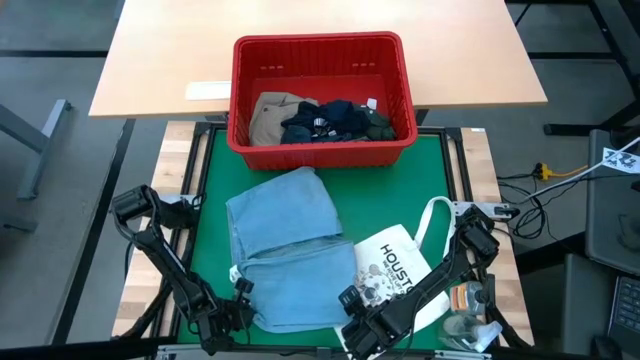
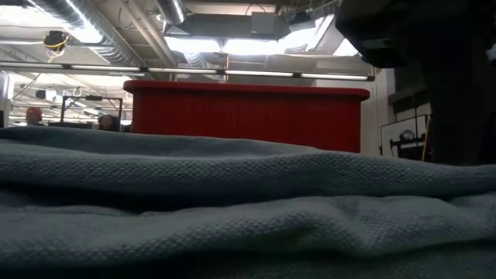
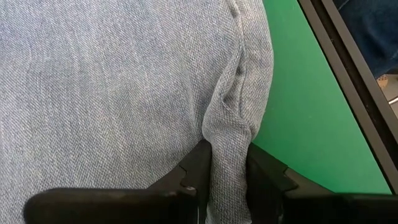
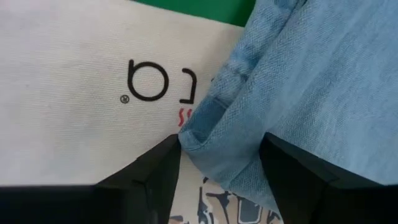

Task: Fold Laundry from Bin
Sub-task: Fold the blue jeans

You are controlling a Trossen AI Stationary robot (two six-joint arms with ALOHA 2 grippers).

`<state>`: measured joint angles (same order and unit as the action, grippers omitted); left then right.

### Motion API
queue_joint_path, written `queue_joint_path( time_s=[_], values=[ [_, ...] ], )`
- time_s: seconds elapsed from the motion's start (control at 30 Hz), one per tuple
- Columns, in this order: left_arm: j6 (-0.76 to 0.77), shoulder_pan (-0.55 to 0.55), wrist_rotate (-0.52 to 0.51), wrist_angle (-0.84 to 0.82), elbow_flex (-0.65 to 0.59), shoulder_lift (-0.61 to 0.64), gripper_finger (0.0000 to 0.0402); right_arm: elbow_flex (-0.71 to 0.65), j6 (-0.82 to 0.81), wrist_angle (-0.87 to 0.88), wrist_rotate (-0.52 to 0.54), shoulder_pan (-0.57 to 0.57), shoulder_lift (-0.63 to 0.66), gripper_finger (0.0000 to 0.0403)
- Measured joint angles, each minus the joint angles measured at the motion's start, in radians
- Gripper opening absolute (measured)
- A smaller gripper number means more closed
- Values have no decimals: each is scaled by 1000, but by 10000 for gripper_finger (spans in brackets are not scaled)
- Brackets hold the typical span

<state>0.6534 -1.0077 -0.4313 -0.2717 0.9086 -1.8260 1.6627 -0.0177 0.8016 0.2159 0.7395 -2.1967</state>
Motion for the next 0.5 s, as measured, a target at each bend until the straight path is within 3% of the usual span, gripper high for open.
queue_joint_path(
  time_s=[0.23,0.37,0.5],
  values=[
    [3,0,-3,4,1,-1,73,0,-6,-4,-3,0,0,97],
    [11,0,-2,-24,37,-4,67,8,-99,5,18,-1,-1,23],
    [28,2,30,-143,115,-10,57,60,-167,50,23,-1,-4,21]
  ],
)
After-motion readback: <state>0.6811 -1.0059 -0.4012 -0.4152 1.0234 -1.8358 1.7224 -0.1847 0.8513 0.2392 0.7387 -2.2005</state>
